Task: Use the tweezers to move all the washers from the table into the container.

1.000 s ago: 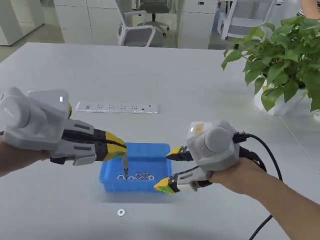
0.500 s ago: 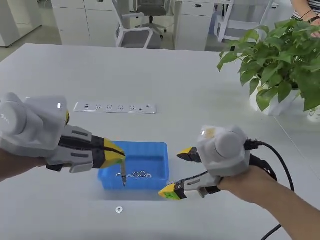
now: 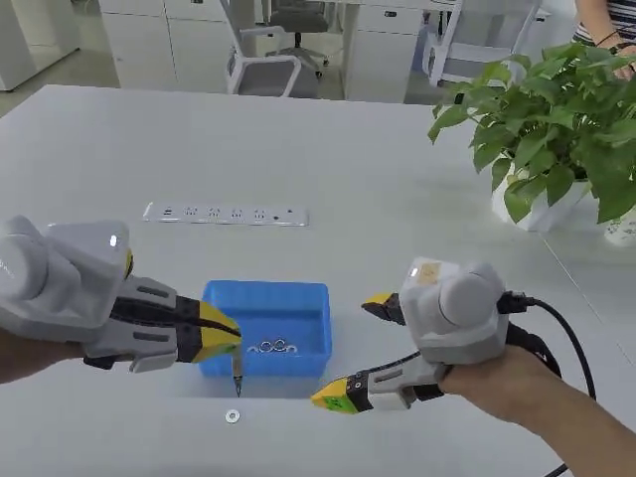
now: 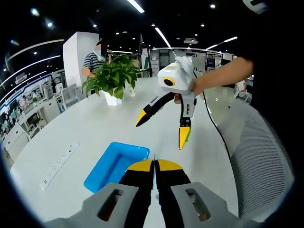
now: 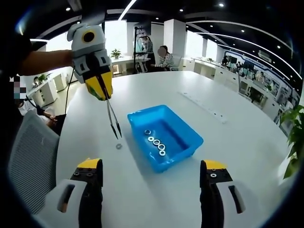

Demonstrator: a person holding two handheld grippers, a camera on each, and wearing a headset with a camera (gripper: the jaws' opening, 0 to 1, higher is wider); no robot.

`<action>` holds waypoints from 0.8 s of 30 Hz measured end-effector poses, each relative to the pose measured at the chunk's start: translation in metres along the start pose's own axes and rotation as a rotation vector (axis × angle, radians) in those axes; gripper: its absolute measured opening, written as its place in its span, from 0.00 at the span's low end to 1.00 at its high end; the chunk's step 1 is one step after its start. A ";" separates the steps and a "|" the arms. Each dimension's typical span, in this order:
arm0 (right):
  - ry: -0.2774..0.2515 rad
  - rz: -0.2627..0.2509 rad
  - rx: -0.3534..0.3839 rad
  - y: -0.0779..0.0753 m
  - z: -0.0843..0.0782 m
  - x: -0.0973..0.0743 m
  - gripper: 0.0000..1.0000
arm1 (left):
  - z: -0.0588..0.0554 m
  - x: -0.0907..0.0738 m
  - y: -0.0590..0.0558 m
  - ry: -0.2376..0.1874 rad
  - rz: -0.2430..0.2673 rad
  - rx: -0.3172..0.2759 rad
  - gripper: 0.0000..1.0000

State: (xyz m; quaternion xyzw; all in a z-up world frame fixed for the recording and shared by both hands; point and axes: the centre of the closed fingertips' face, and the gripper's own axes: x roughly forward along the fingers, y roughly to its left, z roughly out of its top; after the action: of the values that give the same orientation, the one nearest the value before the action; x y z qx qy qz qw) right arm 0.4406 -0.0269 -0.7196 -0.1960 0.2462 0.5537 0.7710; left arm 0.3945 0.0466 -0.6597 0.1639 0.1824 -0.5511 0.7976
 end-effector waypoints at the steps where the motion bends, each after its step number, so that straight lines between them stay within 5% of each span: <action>1: 0.001 0.001 0.000 0.001 -0.001 0.000 0.88 | -0.001 0.000 -0.001 0.001 -0.001 -0.001 0.05; 10: -0.013 -0.007 0.014 0.003 -0.002 0.000 1.00 | -0.009 0.000 -0.005 0.007 -0.012 -0.007 0.05; 24: 0.002 -0.001 0.030 0.007 -0.009 0.000 1.00 | -0.018 0.002 -0.007 0.014 -0.017 -0.016 0.05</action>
State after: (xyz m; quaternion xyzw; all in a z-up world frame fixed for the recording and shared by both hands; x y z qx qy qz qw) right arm 0.4329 -0.0297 -0.7271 -0.1851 0.2554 0.5491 0.7739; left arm 0.3866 0.0507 -0.6766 0.1599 0.1939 -0.5553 0.7928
